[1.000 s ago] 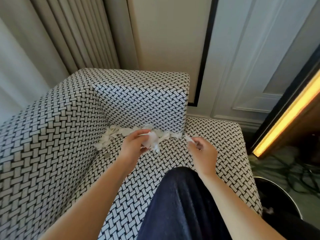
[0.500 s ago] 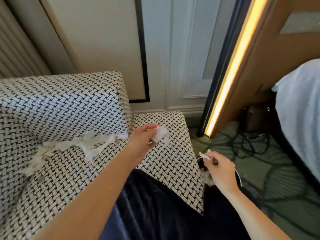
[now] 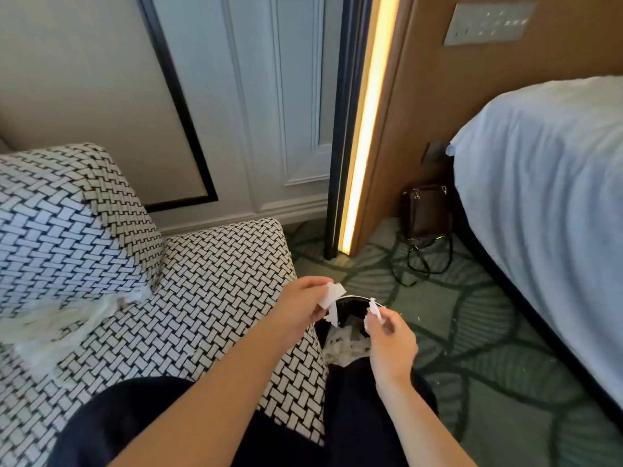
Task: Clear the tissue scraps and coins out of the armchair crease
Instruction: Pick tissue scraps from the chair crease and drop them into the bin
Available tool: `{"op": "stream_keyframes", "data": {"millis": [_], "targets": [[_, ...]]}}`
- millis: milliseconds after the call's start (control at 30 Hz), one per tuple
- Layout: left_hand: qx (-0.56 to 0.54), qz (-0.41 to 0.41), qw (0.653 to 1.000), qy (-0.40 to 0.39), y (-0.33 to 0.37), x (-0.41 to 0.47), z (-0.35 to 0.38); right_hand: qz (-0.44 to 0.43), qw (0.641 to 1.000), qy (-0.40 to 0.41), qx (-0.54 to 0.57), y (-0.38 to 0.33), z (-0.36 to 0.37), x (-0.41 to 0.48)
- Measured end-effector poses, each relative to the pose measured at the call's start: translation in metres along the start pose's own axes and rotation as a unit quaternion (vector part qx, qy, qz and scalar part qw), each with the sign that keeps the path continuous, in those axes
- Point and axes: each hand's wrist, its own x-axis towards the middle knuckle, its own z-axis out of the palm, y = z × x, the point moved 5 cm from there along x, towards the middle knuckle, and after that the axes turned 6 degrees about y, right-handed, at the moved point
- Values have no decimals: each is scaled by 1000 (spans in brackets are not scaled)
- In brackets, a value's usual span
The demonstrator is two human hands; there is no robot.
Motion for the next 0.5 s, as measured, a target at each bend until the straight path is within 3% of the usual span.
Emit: {"op": "stream_keyframes", "data": {"millis": [500], "targets": [[-8,-23,1000,2,-16,13,28,86,992,45,77,14,0,12]]}}
